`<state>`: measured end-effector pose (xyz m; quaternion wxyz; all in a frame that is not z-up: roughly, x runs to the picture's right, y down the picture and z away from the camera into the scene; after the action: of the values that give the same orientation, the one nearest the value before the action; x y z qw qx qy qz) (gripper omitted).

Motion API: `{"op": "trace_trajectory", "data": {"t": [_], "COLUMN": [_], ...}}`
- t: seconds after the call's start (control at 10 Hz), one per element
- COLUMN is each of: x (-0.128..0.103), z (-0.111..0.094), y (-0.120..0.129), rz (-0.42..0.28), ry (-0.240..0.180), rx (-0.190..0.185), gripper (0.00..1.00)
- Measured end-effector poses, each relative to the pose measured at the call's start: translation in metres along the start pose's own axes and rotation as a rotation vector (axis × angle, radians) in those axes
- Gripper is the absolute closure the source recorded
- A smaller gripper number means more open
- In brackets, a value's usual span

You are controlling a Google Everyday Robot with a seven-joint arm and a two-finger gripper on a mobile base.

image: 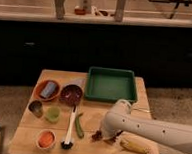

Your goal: Place grapes in tray

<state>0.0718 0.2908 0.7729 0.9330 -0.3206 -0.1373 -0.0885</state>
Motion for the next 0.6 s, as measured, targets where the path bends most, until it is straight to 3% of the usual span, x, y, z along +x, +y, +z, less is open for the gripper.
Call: {"op": "trace_trajectory", "data": {"t": [0.6], "x": [0.018], "z": [-0.018], "y": [-0.015], "rz": [0.001], "ry": [-0.036], "rx": [0.038], "gripper": [1.0]}}
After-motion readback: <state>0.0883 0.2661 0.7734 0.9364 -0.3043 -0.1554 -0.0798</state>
